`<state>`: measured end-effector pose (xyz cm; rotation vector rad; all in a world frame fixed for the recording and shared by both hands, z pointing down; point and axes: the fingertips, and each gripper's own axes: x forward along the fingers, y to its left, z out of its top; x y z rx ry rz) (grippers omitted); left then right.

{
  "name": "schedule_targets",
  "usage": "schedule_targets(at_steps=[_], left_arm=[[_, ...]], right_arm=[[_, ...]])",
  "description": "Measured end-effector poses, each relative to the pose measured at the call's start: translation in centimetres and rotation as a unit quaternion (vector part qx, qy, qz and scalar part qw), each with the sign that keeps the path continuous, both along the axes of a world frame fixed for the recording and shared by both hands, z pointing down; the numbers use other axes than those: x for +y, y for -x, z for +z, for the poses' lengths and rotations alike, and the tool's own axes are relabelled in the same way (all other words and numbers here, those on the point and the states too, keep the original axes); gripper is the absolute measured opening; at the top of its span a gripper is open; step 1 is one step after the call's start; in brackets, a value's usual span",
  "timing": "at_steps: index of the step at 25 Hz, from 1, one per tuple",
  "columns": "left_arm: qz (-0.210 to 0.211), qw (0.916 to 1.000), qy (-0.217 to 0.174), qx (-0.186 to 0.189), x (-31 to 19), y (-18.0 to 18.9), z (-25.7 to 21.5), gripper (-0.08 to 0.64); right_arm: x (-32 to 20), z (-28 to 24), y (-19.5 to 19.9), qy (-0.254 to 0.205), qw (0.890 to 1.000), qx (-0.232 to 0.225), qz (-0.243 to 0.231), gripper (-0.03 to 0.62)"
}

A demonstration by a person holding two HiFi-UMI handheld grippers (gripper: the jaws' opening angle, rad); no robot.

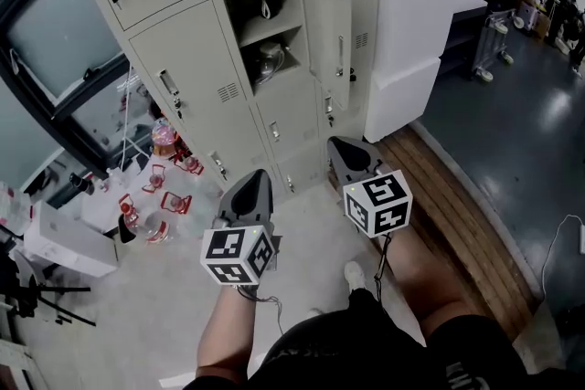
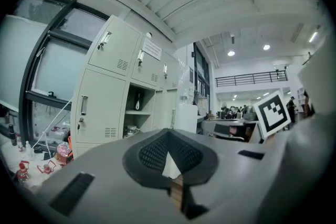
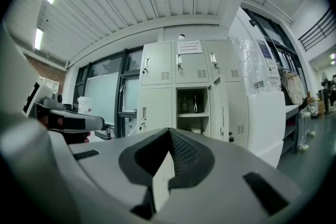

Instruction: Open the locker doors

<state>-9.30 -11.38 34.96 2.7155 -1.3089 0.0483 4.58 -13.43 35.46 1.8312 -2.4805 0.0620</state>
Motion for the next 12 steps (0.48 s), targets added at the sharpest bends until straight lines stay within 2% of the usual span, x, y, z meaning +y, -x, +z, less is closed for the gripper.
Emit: schedule_targets(at_steps=[12], left_arm=[[-0.085, 0.9963, -0.009, 0.005, -4.9, 2.6, -1.1, -0.002]], right_arm=[[-6.8, -1.9, 3.2, -0.018, 0.996, -0.004, -0.083, 0.000]])
